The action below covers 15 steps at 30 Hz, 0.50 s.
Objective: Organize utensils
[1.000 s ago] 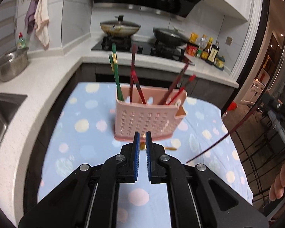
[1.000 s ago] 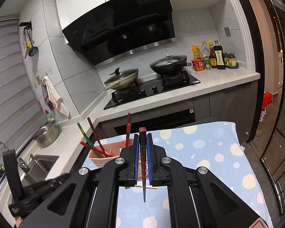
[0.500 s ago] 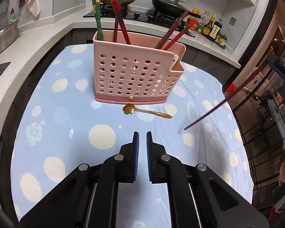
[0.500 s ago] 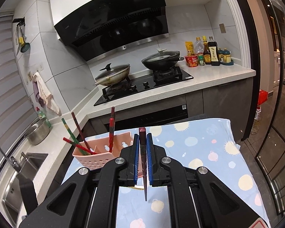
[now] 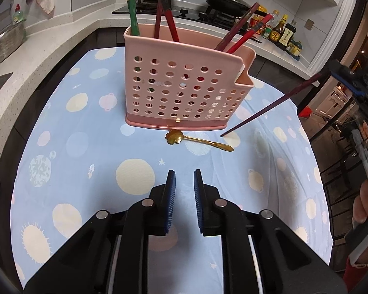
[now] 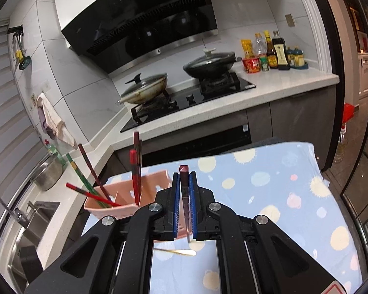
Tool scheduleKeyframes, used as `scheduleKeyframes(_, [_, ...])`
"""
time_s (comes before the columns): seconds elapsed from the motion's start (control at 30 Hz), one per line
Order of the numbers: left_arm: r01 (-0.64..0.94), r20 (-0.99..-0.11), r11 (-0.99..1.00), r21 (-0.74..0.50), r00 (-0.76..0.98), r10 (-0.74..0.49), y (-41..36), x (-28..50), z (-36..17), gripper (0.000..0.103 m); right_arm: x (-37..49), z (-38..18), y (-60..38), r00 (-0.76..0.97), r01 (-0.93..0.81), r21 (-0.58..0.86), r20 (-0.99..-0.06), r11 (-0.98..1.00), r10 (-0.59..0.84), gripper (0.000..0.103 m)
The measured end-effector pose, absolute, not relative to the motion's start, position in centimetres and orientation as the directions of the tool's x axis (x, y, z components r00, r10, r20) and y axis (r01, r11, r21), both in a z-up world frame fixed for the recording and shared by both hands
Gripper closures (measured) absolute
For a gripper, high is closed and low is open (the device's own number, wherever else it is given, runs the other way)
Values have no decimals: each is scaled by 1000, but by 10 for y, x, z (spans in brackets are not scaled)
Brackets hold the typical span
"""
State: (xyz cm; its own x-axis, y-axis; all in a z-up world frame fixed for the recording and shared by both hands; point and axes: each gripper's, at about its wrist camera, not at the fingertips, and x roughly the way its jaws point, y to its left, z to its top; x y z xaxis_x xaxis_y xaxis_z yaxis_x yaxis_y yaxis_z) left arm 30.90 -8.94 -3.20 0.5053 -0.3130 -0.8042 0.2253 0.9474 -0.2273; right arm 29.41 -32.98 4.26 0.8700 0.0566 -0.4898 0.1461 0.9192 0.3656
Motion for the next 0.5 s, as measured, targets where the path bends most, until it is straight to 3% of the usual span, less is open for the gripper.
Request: scheduleKeyframes(0.5, [217,-816,945,-244,481,-321,-89,305,-45,88,239,39,-306,823,71,423,-537,904,187,96])
